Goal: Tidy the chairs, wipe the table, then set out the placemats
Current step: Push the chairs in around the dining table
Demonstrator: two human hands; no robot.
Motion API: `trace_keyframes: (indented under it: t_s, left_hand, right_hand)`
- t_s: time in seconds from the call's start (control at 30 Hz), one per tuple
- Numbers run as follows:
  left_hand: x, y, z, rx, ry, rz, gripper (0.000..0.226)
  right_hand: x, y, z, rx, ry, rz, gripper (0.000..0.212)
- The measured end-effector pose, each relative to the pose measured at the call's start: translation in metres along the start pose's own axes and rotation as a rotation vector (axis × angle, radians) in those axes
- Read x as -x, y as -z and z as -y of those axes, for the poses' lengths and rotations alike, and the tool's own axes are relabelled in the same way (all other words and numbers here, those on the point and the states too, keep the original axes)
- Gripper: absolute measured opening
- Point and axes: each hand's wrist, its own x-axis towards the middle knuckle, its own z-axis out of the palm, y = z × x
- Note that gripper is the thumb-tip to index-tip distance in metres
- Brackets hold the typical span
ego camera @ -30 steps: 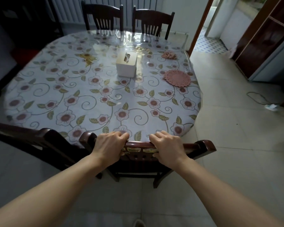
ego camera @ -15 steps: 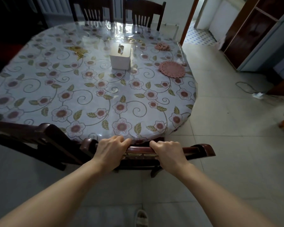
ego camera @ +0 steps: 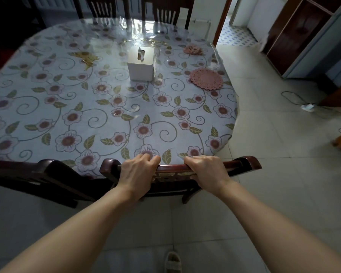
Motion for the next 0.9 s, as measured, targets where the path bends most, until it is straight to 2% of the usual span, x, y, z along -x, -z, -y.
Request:
trace_keyframes:
  t_s: [0.3,0.5,0.63,0.73,0.9]
  left_hand:
    - [-0.004,-0.002,0.0,-0.016,-0.003,0.009,0.051]
    - [-0.001,0.002,-0.004,0.047,0.042,0.016,0.037]
    - [0.003,0.012,-0.012,0.092,0.064,0.124,0.057]
    - [0.005,0.018,-0.02,0.096,0.077,0.183,0.064]
    - [0.007,0.028,-0.023,0.174,0.11,0.253,0.087]
  right_hand:
    - [-0.001,-0.007,0.001,0.077,-0.033,-0.036,0.045]
    - [0.0,-0.008,0.001,0.104,-0.085,-0.017,0.049]
    - [0.005,-0.002,-0.003,0.078,-0.072,0.116,0.049]
    - [0.01,0.01,-0.003,0.074,-0.078,0.214,0.058]
    - [0.014,0.033,0.009,0.046,-0.179,0.381,0.097]
